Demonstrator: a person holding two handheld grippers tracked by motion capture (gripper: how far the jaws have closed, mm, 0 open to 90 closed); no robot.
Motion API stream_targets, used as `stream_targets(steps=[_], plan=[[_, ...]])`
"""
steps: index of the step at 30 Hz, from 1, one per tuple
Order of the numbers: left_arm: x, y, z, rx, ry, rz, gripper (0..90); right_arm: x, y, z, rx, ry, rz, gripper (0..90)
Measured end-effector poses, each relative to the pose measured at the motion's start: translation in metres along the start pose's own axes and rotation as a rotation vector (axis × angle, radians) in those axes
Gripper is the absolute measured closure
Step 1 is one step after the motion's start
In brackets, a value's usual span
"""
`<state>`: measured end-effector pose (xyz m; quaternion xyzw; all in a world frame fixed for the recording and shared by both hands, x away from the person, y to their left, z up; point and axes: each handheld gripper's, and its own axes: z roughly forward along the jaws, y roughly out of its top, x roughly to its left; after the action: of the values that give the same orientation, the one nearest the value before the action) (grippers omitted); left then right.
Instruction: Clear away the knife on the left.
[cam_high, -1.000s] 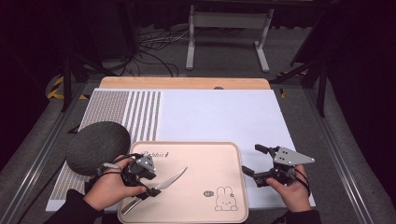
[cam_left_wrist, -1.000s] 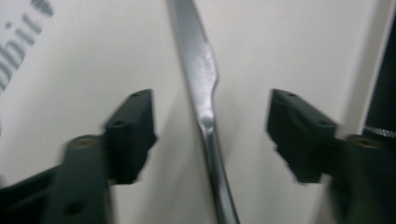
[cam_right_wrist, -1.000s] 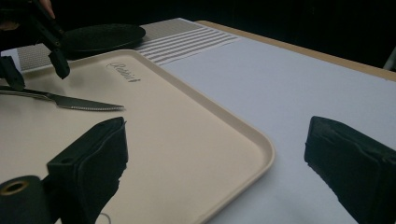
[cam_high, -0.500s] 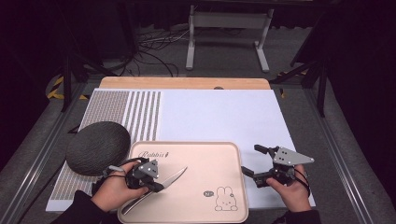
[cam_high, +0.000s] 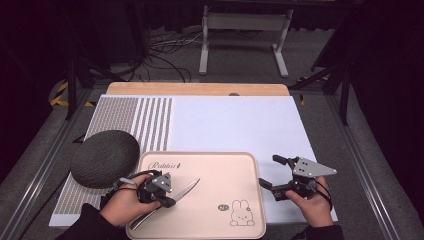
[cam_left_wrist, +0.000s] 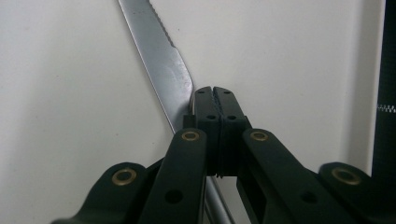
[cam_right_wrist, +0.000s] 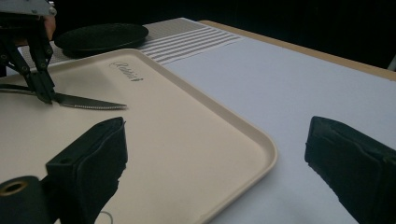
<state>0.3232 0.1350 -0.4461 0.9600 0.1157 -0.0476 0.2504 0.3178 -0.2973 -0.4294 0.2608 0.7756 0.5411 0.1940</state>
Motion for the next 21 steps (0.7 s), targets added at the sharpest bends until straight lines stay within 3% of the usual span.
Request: stream_targets(steps=[21], plan=[[0.008, -0.013, -0.007, -0.012, 0.048, -0.085, 90.0, 0.000, -0.001, 0.001, 0.002, -0.001, 0.000, 6.8]])
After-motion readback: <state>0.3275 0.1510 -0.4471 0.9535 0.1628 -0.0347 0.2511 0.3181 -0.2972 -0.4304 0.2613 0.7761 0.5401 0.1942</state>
